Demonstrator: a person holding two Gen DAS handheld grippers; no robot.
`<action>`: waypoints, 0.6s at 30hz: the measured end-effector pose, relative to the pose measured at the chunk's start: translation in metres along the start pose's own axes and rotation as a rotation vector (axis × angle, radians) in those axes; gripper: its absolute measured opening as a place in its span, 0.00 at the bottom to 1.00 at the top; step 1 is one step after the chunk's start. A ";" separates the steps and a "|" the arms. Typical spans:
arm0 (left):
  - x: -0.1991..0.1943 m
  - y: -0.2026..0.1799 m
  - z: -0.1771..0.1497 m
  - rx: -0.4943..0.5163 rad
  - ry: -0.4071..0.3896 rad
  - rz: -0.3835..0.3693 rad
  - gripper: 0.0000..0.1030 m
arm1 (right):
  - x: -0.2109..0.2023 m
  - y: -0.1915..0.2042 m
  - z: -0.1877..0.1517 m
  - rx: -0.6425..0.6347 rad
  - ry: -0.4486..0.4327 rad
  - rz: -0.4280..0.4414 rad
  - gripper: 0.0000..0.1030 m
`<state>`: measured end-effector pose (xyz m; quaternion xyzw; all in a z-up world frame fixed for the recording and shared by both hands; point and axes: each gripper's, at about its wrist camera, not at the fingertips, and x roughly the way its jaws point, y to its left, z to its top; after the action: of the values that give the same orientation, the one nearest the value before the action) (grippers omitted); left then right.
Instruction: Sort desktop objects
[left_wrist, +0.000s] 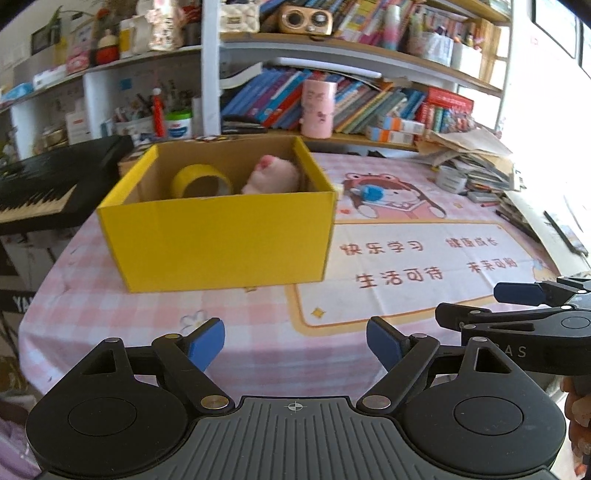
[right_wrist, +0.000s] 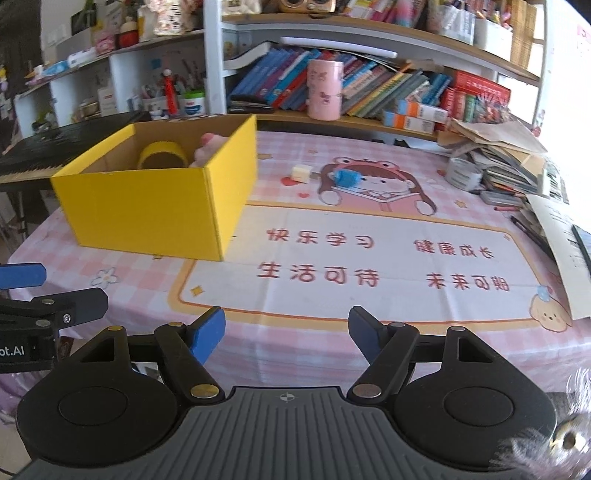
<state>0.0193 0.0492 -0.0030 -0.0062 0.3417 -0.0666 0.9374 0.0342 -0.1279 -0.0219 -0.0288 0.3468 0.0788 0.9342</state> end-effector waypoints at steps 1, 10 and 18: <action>0.002 -0.002 0.001 0.004 0.001 -0.005 0.84 | 0.000 -0.003 0.000 0.005 0.001 -0.007 0.70; 0.024 -0.027 0.014 0.037 0.018 -0.051 0.84 | 0.006 -0.030 0.002 0.031 0.022 -0.051 0.70; 0.042 -0.059 0.025 0.121 0.020 -0.098 0.84 | 0.011 -0.060 0.003 0.079 0.034 -0.092 0.70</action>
<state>0.0600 -0.0158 -0.0068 0.0344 0.3455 -0.1330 0.9283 0.0539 -0.1851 -0.0269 -0.0092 0.3636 0.0214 0.9312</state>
